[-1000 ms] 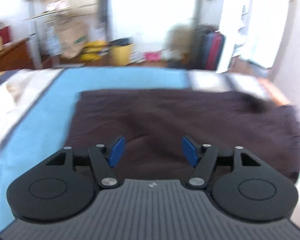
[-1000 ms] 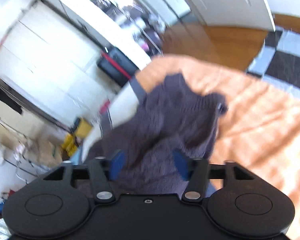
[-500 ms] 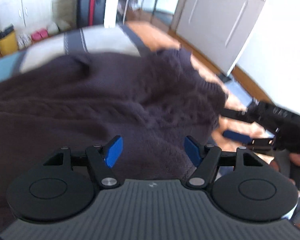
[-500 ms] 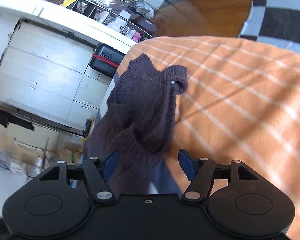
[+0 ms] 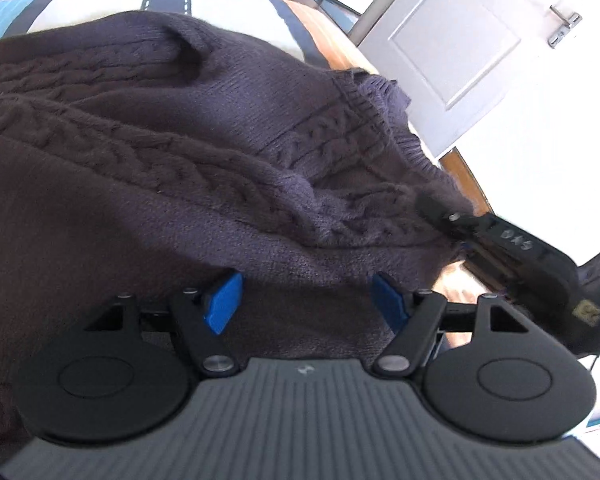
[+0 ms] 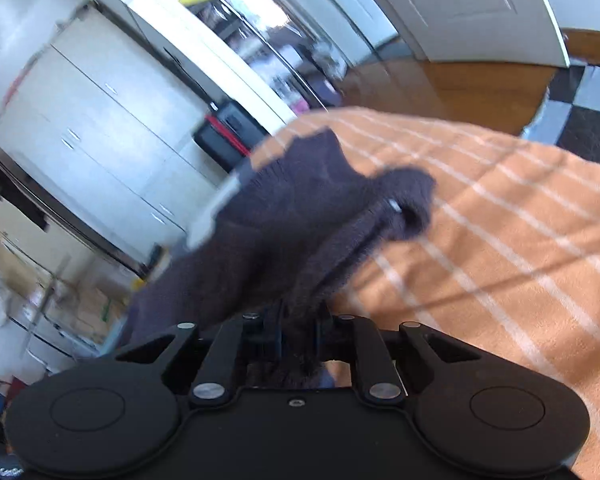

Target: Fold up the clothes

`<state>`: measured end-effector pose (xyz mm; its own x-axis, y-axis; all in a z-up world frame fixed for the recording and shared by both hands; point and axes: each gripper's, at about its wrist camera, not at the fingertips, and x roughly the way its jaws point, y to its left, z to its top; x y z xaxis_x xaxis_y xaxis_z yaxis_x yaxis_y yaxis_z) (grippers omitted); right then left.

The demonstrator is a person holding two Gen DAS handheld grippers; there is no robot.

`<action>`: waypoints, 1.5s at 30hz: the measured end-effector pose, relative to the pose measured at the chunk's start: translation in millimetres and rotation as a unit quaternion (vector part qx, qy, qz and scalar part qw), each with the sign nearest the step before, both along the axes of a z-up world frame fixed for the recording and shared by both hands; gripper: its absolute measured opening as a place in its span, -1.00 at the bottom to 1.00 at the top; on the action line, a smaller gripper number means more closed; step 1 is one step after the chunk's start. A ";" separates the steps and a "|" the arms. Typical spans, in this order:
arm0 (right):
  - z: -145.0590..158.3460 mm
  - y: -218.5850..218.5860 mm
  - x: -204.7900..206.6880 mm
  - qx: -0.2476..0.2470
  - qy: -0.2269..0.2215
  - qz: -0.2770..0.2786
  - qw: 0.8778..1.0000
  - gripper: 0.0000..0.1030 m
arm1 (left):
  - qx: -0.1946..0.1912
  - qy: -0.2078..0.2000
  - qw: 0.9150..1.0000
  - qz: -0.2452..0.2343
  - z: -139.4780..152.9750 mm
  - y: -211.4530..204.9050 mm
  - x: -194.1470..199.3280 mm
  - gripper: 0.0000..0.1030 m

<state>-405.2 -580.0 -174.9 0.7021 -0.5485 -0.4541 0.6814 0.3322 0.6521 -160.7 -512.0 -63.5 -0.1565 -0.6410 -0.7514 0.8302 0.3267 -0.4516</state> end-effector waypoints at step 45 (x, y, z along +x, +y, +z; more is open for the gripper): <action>73.5 167.8 228.0 -0.106 0.149 0.430 0.884 -0.18 | -0.161 -0.021 0.975 0.151 27.2 261.5 152.9 0.37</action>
<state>-177.2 -412.2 -101.4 0.7678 0.0351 -0.6397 0.2481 0.9043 0.3474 -7.8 -250.5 -36.4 0.1032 -0.8571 -0.5046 0.7384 0.4059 -0.5385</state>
